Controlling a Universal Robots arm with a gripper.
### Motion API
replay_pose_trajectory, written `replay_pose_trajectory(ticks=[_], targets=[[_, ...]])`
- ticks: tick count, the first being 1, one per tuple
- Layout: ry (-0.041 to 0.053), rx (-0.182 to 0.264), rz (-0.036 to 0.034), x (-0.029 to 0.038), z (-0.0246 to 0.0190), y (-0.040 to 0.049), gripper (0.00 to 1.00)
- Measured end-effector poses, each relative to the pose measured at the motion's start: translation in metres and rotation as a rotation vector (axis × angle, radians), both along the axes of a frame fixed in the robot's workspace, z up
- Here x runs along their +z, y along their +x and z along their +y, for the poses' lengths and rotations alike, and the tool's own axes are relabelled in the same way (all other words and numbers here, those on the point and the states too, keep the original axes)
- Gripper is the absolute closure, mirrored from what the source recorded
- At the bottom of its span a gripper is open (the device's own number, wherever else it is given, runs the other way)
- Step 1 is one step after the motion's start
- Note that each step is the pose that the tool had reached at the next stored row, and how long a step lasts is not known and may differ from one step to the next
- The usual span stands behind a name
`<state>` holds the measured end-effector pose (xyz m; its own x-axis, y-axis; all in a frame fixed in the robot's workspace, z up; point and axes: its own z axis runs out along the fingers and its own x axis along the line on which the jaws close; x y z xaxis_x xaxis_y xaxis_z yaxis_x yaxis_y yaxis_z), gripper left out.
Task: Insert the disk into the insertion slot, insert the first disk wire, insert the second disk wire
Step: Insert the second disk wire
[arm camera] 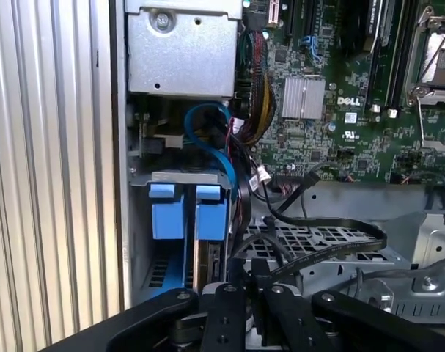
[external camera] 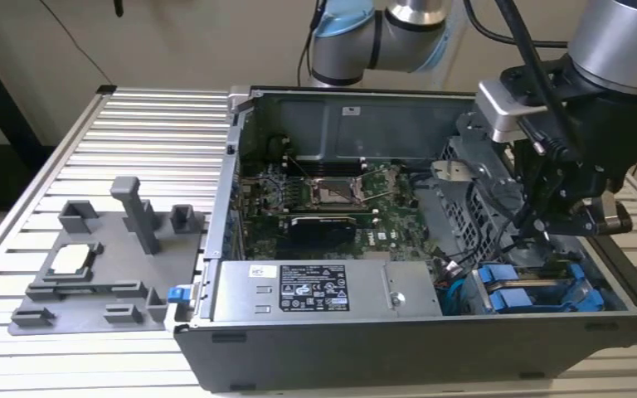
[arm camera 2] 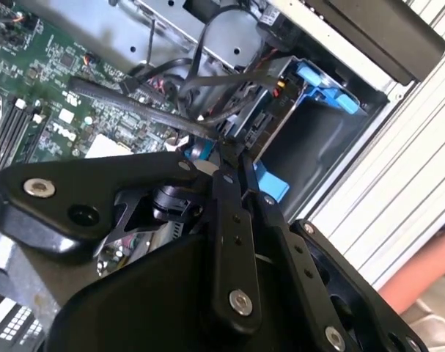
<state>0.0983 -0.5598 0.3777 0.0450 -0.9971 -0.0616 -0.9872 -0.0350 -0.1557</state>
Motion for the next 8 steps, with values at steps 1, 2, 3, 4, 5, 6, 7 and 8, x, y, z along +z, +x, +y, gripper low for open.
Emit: replay_pose_trajectory(ticks=[1, 2, 3, 4, 5, 6, 7, 8], targets=[[0.0010, 0.000, 0.0067, 0.0000, -0.0007, 0.0014, 0.84], [0.0020, 0.000, 0.0133, 0.0000, -0.0014, 0.0028, 0.84], [0.0030, 0.000, 0.0196, 0.0000, -0.0022, 0.0042, 0.84], [0.0038, 0.000, 0.0264, 0.0000, -0.0030, 0.0056, 0.84], [0.0046, 0.000, 0.0333, 0.0000, -0.0038, 0.0068, 0.84], [0.0053, 0.000, 0.0407, 0.0000, -0.0046, 0.0080, 0.84], [0.0058, 0.000, 0.0475, 0.0000, -0.0054, 0.0092, 0.84], [0.0067, 0.000, 0.0550, -0.0001, -0.0063, 0.0107, 0.84]])
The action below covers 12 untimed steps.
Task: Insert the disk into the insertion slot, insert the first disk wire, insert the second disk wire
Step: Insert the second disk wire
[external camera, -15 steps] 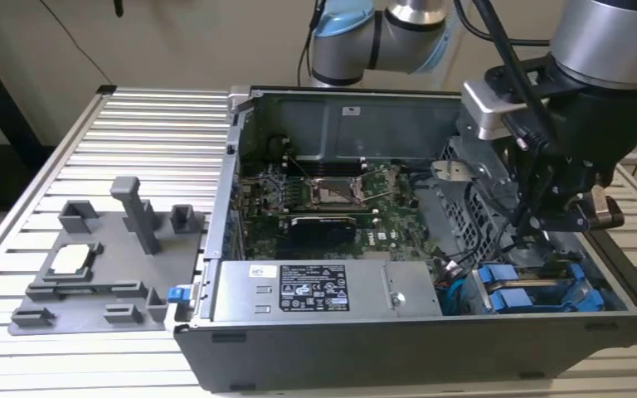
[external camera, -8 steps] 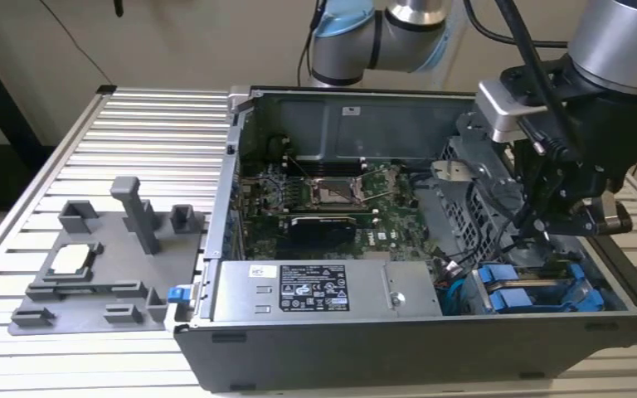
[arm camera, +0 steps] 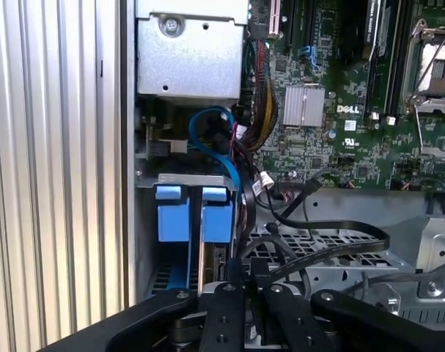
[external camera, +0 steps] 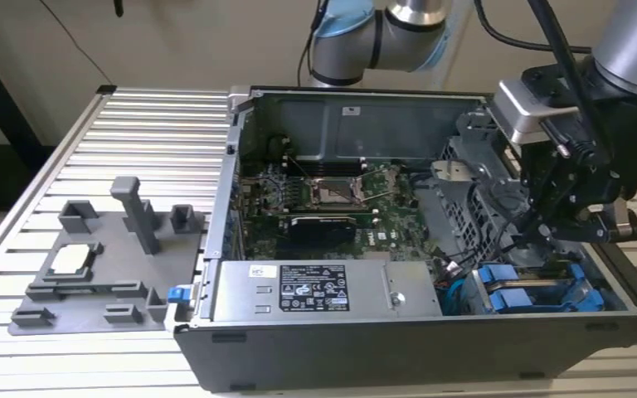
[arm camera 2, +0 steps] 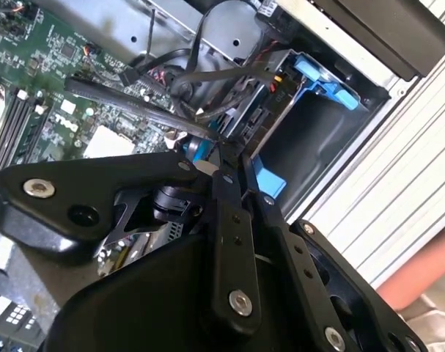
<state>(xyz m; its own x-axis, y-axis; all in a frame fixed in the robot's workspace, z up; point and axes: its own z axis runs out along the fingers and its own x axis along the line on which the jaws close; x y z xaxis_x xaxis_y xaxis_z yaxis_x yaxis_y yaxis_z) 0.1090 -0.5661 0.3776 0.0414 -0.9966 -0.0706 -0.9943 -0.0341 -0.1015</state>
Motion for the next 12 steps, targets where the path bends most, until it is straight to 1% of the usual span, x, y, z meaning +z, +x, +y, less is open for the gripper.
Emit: replay_pose_trajectory(ticks=[4, 6, 7, 9, 12], targets=[[0.0019, 0.000, 0.0250, 0.0000, -0.0042, 0.0058, 0.84], [0.0025, 0.000, 0.0384, 0.0000, -0.0068, 0.0086, 0.84], [0.0029, 0.000, 0.0440, -0.0001, -0.0085, 0.0104, 0.84], [0.0051, 0.000, 0.0501, -0.0004, -0.0123, 0.0137, 0.84], [0.0095, 0.000, 0.0526, -0.0014, -0.0175, 0.0174, 0.84]])
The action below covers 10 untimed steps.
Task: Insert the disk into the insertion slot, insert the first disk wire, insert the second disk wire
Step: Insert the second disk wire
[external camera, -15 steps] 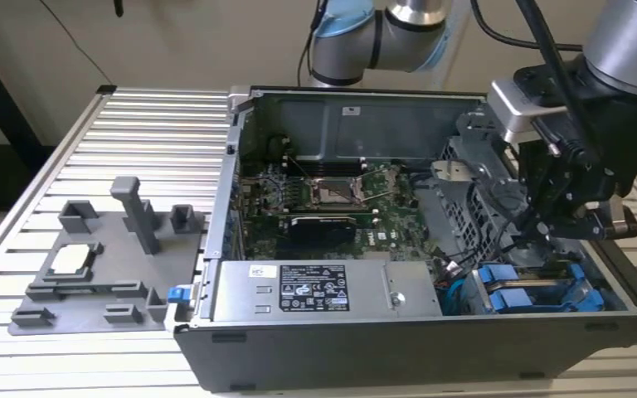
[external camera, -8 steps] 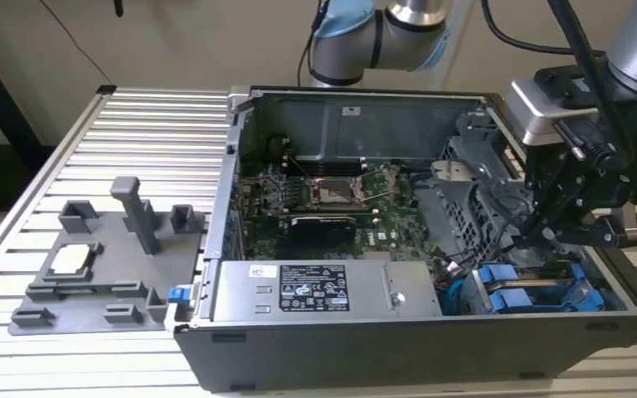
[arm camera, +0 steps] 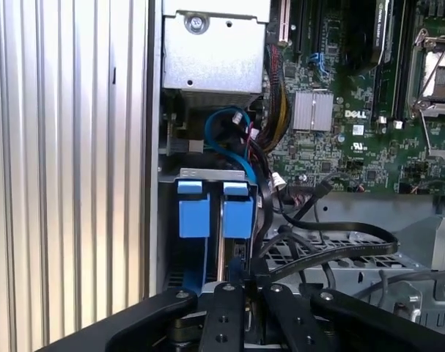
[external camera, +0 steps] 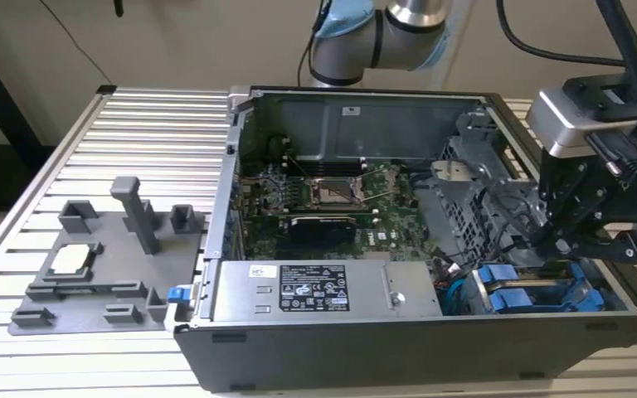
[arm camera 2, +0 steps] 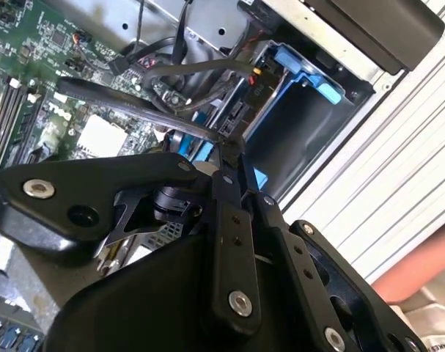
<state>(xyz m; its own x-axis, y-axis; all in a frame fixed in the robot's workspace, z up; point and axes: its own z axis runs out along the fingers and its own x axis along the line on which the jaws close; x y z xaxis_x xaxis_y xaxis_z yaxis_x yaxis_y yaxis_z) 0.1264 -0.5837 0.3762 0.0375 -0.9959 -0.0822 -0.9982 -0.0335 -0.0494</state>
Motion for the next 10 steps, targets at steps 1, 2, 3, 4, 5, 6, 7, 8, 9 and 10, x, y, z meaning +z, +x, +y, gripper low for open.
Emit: replay_pose_trajectory(ticks=[1, 2, 3, 4, 5, 6, 7, 8, 9, 10], targets=[[0.0010, 0.000, 0.0001, -0.0006, -0.0012, 0.0007, 0.84], [0.0020, 0.000, 0.0002, -0.0013, -0.0020, 0.0013, 0.84], [0.0037, 0.000, 0.0002, -0.0024, -0.0023, 0.0015, 0.84], [0.0057, 0.000, 0.0001, -0.0036, -0.0024, 0.0016, 0.84], [0.0077, 0.000, 0.0002, -0.0048, -0.0024, 0.0018, 0.84], [0.0096, 0.000, 0.0001, -0.0062, -0.0024, 0.0021, 0.84], [0.0111, 0.000, 0.0001, -0.0077, -0.0024, 0.0022, 0.84], [0.0124, 0.000, 0.0001, -0.0092, -0.0024, 0.0023, 0.84], [0.0139, 0.000, 0.0000, -0.0107, -0.0024, 0.0026, 0.84], [0.0155, 0.000, 0.0000, -0.0120, -0.0024, 0.0028, 0.84]])
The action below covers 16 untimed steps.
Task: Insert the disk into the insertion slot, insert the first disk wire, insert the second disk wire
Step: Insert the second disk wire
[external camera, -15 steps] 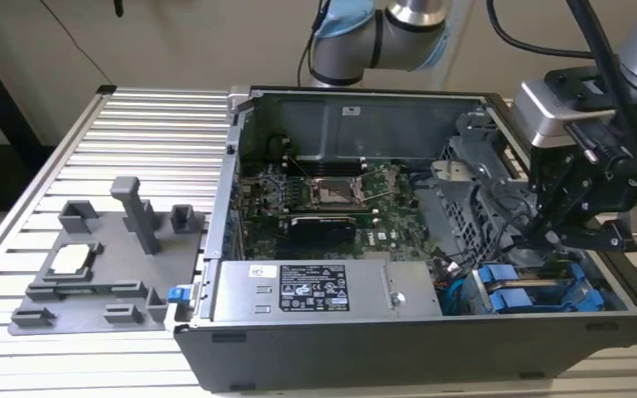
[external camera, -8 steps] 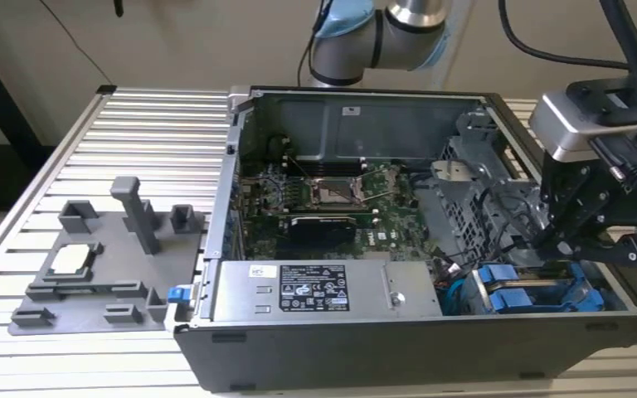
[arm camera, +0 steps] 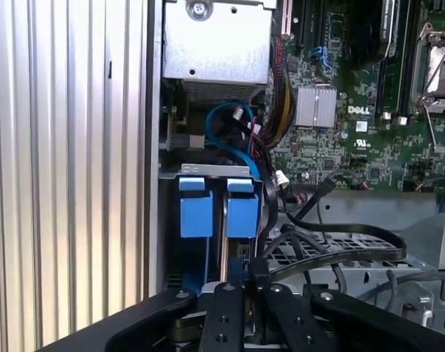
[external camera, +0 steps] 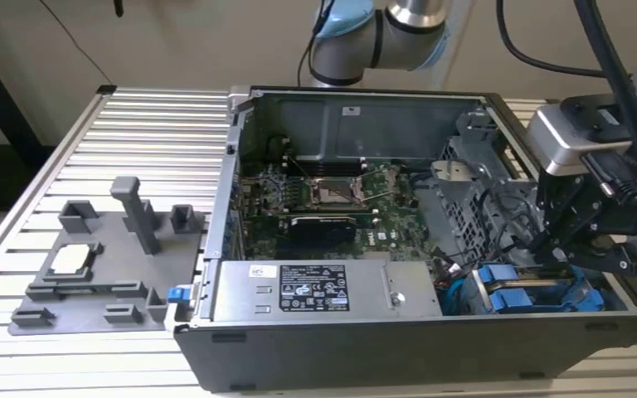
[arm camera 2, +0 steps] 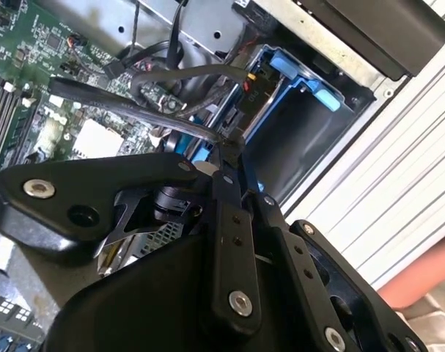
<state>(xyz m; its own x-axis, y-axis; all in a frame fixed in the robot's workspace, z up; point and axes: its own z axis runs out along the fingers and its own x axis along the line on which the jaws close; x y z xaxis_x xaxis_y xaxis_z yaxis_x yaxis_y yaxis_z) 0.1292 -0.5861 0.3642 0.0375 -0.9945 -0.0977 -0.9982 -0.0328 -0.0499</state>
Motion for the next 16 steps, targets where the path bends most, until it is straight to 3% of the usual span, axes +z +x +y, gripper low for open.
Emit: replay_pose_trajectory(ticks=[11, 16], targets=[[0.0128, 0.000, -0.0004, -0.0117, 0.0000, 0.0037, 0.84], [0.0141, -0.010, -0.0005, -0.0154, 0.0000, 0.0039, 0.84]])
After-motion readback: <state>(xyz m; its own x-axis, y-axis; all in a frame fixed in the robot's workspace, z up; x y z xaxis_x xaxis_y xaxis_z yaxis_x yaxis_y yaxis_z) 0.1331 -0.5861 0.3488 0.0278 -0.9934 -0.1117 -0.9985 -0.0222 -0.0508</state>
